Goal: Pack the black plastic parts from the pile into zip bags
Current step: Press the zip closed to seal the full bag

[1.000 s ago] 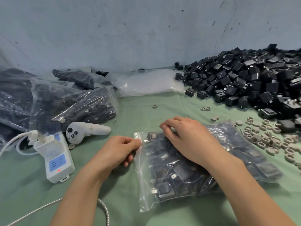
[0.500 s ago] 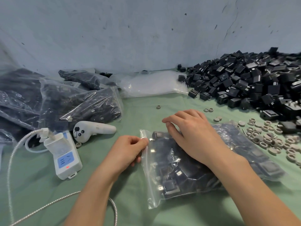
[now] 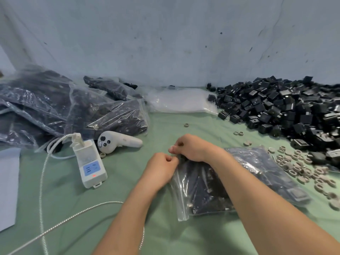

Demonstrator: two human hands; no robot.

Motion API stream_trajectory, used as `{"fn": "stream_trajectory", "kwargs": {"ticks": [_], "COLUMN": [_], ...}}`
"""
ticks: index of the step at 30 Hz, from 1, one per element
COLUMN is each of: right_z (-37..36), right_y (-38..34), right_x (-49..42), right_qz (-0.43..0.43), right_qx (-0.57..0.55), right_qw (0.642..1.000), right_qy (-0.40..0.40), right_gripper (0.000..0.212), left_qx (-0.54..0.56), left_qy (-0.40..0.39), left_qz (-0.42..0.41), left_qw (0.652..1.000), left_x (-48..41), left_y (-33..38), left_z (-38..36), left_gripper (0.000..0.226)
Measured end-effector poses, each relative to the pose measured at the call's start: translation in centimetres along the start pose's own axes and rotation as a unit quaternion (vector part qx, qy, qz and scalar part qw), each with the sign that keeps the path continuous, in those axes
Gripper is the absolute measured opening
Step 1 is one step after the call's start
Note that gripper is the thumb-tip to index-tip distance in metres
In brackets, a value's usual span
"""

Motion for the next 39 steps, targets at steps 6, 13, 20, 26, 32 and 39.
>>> {"fn": "stream_trajectory", "kwargs": {"ticks": [6, 13, 20, 26, 32, 39], "right_z": [-0.2, 0.4, 0.9, 1.1, 1.2, 1.1], "right_y": [1.9, 1.8, 1.8, 1.6, 1.6, 1.8], "right_x": [-0.3, 0.1, 0.5, 0.6, 0.3, 0.3], "right_qz": [-0.022, -0.010, -0.014, 0.002, 0.006, 0.000], "right_qx": [0.016, 0.032, 0.016, 0.003, -0.001, 0.007], "right_qw": [0.996, 0.993, 0.992, 0.991, 0.990, 0.990], "right_qy": [0.081, 0.116, 0.121, 0.132, 0.138, 0.143], "right_gripper": [0.031, 0.029, 0.028, 0.026, 0.024, 0.027], "left_qx": [-0.034, -0.045, -0.037, -0.007, 0.034, 0.067], "left_qy": [-0.035, -0.041, 0.026, 0.073, 0.049, 0.049], "left_qz": [0.021, 0.009, -0.018, -0.021, 0.017, 0.044], "left_qw": [0.999, 0.998, 0.999, 0.997, 0.998, 0.996], "left_x": [0.4, 1.4, 3.2, 3.7, 2.8, 2.6], "left_y": [-0.3, -0.4, 0.2, 0.4, -0.6, -0.7], "left_z": [-0.1, -0.3, 0.5, 1.6, 1.1, 0.7], "left_gripper": [0.038, 0.040, 0.036, 0.038, 0.041, 0.044]}}
Point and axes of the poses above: each hand's wrist, its own x-axis away from the middle knuckle, its own z-axis out of the back of the hand, y = z × x, the point moved 8 cm from there along -x, towards the middle knuckle, and after that the axes turned 14 degrees about y, right-handed, at the moved point
